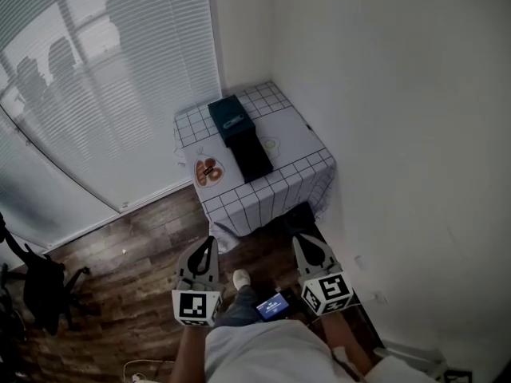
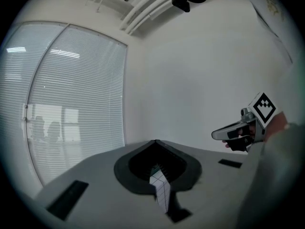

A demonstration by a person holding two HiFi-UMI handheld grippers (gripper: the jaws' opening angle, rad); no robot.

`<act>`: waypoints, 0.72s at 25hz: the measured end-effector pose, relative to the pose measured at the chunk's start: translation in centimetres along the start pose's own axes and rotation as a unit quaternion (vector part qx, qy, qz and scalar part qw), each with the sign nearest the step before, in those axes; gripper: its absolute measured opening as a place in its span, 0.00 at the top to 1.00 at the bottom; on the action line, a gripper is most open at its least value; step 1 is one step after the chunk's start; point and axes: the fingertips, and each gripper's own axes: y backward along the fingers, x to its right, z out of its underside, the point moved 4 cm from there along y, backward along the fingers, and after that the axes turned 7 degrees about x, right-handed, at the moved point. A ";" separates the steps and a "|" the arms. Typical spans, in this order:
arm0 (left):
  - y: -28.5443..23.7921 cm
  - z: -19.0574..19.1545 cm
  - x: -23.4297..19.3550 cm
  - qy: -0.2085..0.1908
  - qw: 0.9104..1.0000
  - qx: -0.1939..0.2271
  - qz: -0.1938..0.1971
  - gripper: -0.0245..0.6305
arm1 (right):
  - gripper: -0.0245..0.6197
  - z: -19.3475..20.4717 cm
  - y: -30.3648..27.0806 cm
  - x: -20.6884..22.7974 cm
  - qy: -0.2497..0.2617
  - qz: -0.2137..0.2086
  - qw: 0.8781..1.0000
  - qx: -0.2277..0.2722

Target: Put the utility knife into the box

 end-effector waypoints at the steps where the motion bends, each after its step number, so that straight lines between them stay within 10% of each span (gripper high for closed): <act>1: -0.7 0.0 -0.3 0.005 1.000 0.000 0.000 0.95 | 0.95 -0.1 -0.5 0.3 0.002 0.002 1.000 -0.001; 18: -12.8 2.7 -9.2 0.034 0.999 0.000 0.010 0.95 | 0.95 -0.1 -14.2 3.9 0.024 0.029 0.999 -0.031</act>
